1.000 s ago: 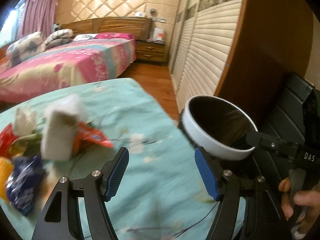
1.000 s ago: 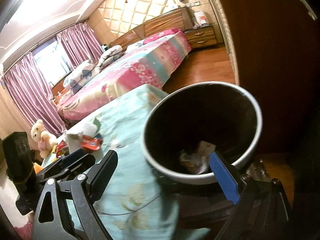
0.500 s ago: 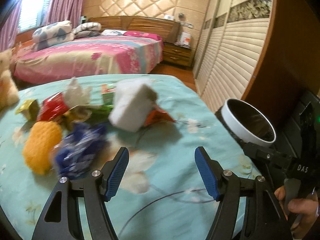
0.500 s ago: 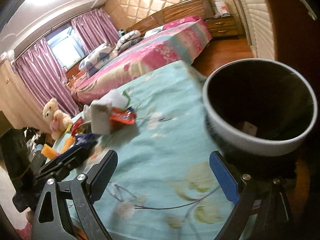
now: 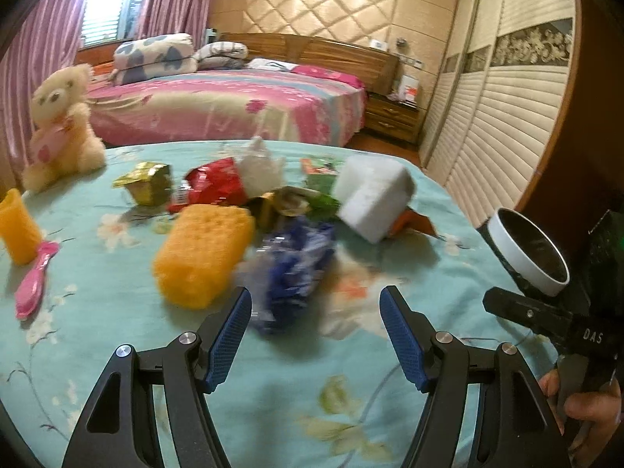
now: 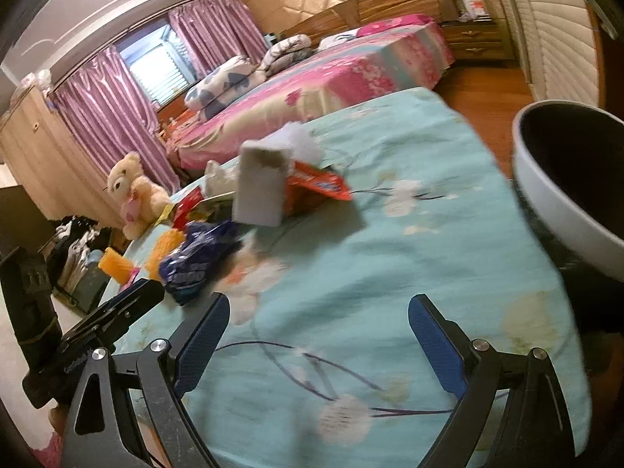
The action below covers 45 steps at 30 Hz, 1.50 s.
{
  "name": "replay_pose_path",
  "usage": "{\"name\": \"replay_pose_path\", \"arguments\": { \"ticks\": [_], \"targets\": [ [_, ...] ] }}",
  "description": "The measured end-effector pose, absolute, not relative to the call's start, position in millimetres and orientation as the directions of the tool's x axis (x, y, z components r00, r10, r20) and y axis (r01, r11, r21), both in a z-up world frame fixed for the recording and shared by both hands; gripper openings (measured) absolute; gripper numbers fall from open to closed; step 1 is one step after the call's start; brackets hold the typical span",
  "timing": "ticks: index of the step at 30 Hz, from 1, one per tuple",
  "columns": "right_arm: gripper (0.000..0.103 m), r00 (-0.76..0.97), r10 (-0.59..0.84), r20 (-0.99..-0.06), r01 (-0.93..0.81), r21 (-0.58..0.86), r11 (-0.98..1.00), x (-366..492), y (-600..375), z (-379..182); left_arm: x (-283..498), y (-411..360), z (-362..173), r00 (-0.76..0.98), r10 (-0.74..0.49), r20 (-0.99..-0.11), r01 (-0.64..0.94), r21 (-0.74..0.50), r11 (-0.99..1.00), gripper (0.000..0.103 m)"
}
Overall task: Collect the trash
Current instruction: 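Move both open tools back over the table toward the remaining trash, then grasp the yellow foam net with the left tool while the right tool grasps the blue plastic bag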
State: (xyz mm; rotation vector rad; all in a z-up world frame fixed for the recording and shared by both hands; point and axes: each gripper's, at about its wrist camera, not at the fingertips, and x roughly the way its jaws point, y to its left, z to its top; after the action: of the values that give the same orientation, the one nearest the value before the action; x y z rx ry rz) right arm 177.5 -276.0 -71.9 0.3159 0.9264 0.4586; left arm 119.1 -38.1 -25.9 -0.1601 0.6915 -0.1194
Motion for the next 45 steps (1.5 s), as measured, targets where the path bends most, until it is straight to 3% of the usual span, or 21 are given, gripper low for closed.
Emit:
{"name": "replay_pose_path", "arguments": {
  "ticks": [17, 22, 27, 32, 34, 39, 42, 45],
  "targets": [
    [0.093, 0.446, 0.567, -0.693, -0.309, 0.475, 0.824, 188, -206, -81, 130, 37, -28, 0.754, -0.109, -0.648, -0.064, -0.238, 0.969, 0.068],
    [0.084, 0.427, 0.594, -0.682, -0.299, 0.513, 0.805, 199, -190, -82, 149, 56, -26, 0.746, -0.134, -0.652, -0.056, -0.262, 0.963, 0.068],
    [0.082, 0.413, 0.619, -0.668, -0.275, 0.557, 0.784, 214, -176, -87, 174, 62, -34, 0.717, -0.191, -0.671, -0.003, -0.276, 0.961, 0.067],
    [0.068, 0.369, 0.652, -0.662, -0.227, 0.617, 0.754, 228, -168, -103, 191, 56, -49, 0.675, -0.220, -0.704, 0.046, -0.258, 0.965, 0.064],
    [0.058, 0.355, 0.668, -0.654, -0.217, 0.638, 0.739, 230, -167, -108, 195, 51, -55, 0.659, -0.230, -0.717, 0.070, -0.246, 0.967, 0.046],
    [0.030, 0.306, 0.726, -0.616, -0.222, 0.695, 0.683, 229, -163, -112, 195, 47, -54, 0.678, -0.219, -0.701, 0.081, -0.226, 0.971, 0.031],
    [0.025, 0.301, 0.733, -0.610, -0.237, 0.697, 0.677, 227, -164, -109, 191, 48, -53, 0.683, -0.221, -0.697, 0.076, -0.233, 0.970, 0.028],
    [0.029, 0.308, 0.731, -0.609, -0.252, 0.689, 0.680, 222, -165, -104, 183, 46, -53, 0.682, -0.227, -0.695, 0.074, -0.243, 0.967, 0.026]
  ]
}}
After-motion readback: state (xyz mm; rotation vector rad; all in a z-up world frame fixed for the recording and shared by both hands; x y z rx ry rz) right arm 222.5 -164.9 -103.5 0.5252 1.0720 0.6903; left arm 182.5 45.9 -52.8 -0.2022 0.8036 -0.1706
